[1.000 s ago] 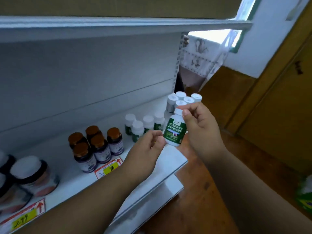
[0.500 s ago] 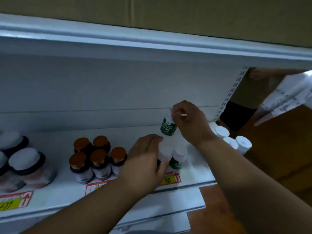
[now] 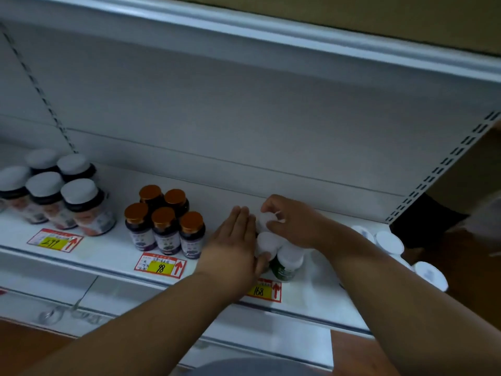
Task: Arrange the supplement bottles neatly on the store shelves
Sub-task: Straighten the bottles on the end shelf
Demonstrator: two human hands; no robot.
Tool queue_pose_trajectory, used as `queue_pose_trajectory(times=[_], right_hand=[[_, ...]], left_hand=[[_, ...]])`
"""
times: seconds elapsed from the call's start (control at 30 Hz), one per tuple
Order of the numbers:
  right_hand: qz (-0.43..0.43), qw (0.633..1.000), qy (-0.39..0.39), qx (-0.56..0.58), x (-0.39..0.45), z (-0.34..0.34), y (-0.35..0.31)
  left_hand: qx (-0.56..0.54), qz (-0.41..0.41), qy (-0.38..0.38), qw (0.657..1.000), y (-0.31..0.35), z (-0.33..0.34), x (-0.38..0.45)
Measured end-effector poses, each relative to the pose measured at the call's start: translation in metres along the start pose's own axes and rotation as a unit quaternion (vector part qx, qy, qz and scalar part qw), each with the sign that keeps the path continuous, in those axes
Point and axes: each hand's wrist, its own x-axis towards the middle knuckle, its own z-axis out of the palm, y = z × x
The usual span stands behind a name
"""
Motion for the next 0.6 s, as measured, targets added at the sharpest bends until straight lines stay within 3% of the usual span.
queue_pose_trajectory(times=[0.23,0.4,0.6], right_hand=[[0.026,1.000,-0.005,0.004,-0.001,0.005,0.002],[0.050,0.995,0.066,0.063,-0.012,0.024,-0.003],[0.041,0.992,0.098,0.065,-0.013,0.026,-0.008]], left_hand=[[-0.008,0.011,0.013,1.000,-0.005,0.004,0.000],[-0.020,0.026,0.020,0.999,-0.010,0.006,0.000],[-0.024,0.049,0.023,0.998,-0.015,0.007,0.001]])
